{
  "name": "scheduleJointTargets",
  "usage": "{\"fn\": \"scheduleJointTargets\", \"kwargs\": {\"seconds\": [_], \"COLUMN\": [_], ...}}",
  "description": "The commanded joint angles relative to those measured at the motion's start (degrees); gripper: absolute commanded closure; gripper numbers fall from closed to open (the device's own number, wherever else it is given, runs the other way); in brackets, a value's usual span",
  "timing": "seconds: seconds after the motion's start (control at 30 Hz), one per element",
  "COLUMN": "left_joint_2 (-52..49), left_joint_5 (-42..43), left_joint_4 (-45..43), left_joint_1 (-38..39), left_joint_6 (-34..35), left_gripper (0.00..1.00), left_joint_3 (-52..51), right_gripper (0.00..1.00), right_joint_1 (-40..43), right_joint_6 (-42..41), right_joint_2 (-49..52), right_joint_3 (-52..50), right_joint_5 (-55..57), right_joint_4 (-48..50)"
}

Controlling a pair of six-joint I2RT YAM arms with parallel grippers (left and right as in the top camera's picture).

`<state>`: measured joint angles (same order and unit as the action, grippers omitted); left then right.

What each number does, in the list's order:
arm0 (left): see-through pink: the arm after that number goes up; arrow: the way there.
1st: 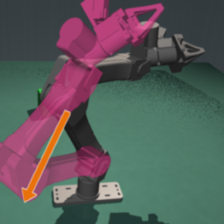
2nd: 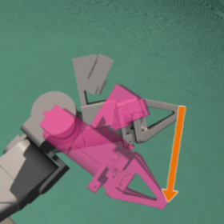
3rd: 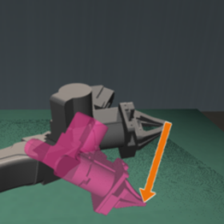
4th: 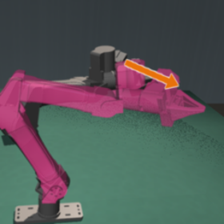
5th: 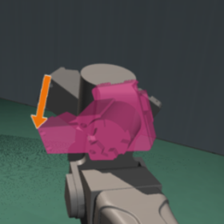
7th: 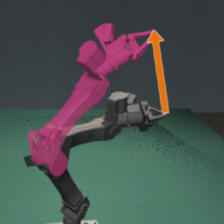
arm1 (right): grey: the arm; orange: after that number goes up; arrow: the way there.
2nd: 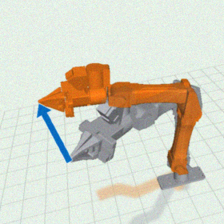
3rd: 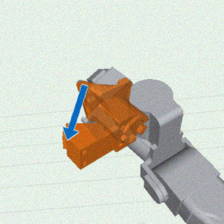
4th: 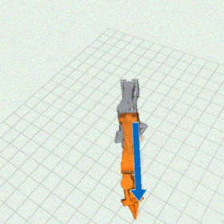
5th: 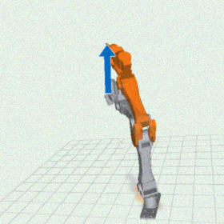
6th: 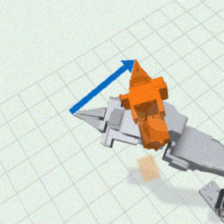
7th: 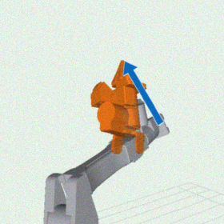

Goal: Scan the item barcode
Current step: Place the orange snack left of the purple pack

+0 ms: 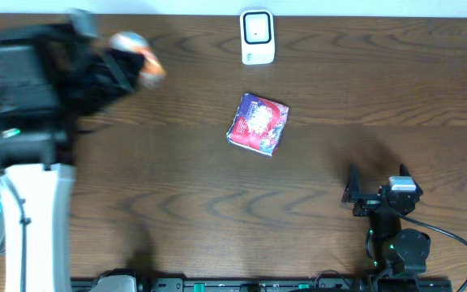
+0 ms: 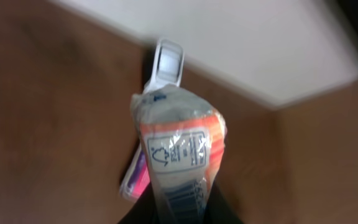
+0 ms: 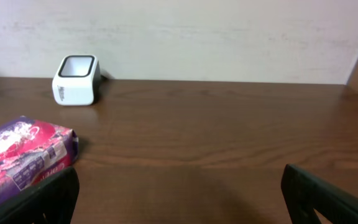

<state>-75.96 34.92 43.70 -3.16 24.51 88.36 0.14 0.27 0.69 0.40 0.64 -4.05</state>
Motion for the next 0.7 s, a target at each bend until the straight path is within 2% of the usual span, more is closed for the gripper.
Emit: {"fn": "scheduleJointTargets", "kwargs": {"seconds": [0.0, 0.13, 0.37, 0.4, 0.43, 0.53, 0.6, 0.67], "left_joint_2": [-5.9, -13.9, -28.5, -30.3, -31.7, -34.7, -35.0, -34.1], "left_joint_5": [-21.7, -32.5, -42.8, -43.8, -44.8, -47.5, -47.7, -47.6], "left_joint_4": [2.9, 3.8, 3.9, 3.9, 3.8, 3.8, 3.8, 4.2], "left_joint_1": [12.2, 21.0, 28.7, 29.4, 29.9, 30.6, 30.5, 30.1], "left_joint_6": [-5.0, -5.0, -5.0, -5.0, -5.0, -5.0, -5.0, -5.7], "left_gripper": [0.92, 0.93, 0.91, 0.85, 0.83, 0.63, 0.45, 0.34], "left_joint_3": [-3.3, -3.5, -3.5, -3.5, -3.5, -3.5, -3.5, -2.6], "right_gripper": [0.01, 0.01, 0.01, 0.01, 0.01, 0.01, 0.01, 0.01], "right_joint_1": [0.3, 0.3, 0.3, 0.3, 0.3, 0.3, 0.3, 0.3], "right_joint_6": [-0.6, -0.6, -0.6, -0.6, -0.6, -0.6, -0.6, -0.6], "right_joint_2": [-0.3, -0.3, -0.3, -0.3, -0.3, -0.3, -0.3, -0.3], "right_joint_3": [-0.1, -0.1, -0.1, -0.1, -0.1, -0.1, -0.1, -0.1], "right_joint_5": [-0.3, -0.3, -0.3, -0.3, -0.3, -0.3, -0.3, -0.3], "right_joint_4": [-0.2, -0.2, -0.2, -0.2, -0.2, -0.2, -0.2, -0.2]}}
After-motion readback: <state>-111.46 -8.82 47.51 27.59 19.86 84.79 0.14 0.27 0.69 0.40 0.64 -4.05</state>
